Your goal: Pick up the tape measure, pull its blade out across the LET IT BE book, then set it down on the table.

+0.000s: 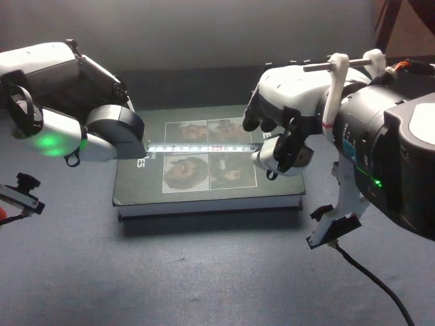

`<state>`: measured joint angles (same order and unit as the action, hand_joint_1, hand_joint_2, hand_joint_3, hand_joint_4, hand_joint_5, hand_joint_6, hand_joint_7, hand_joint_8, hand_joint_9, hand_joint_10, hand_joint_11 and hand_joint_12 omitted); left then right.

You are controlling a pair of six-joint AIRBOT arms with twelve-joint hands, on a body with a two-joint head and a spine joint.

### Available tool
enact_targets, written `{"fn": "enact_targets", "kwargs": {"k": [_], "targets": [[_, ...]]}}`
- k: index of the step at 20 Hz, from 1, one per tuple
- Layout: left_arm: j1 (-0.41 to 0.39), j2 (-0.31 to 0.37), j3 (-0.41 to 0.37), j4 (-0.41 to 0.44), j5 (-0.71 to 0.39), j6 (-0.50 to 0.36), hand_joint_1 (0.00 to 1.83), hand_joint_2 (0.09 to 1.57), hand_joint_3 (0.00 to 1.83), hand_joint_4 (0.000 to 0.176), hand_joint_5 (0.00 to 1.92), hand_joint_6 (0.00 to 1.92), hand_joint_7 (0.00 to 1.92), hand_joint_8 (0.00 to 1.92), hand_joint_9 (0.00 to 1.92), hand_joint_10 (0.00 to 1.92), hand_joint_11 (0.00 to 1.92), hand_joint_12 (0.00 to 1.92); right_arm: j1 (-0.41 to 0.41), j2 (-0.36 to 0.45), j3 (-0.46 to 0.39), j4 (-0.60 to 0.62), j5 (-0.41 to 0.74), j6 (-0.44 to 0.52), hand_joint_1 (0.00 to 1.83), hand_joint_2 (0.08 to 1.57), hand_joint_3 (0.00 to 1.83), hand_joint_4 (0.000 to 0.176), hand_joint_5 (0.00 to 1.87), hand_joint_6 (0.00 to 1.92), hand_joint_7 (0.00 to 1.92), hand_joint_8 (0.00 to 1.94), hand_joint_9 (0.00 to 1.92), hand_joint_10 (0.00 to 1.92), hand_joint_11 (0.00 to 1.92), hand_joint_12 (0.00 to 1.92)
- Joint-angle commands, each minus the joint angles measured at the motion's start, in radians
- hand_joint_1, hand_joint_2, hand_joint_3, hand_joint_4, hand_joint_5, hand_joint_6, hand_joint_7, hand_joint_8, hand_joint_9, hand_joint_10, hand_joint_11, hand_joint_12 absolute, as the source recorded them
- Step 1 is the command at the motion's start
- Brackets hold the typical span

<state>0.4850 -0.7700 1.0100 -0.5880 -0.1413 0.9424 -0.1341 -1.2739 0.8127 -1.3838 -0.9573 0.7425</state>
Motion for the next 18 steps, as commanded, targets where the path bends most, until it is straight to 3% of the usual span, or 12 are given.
{"fn": "enact_targets", "kwargs": {"k": [1, 18], "targets": [[-0.015, 0.0, 0.005, -0.002, -0.098, -0.014, 1.39, 1.07, 0.0, 0.0, 0.94, 0.92, 1.14, 0.62, 1.05, 1.05, 1.01, 0.82, 0.007, 0.002, 0.0, -0.08, -0.005, 0.005, 1.05, 1.19, 0.01, 0.0, 0.73, 0.03, 0.77, 0.03, 0.67, 0.06, 0.17, 1.16], [-0.01, 0.002, 0.005, -0.002, -0.101, -0.022, 1.39, 1.07, 0.0, 0.0, 0.94, 0.92, 1.13, 0.63, 1.06, 1.05, 1.0, 0.82, 0.004, 0.002, 0.0, -0.077, -0.012, 0.001, 1.04, 1.2, 0.0, 0.0, 0.76, 0.02, 0.81, 0.03, 0.72, 0.08, 0.21, 1.18]]}}
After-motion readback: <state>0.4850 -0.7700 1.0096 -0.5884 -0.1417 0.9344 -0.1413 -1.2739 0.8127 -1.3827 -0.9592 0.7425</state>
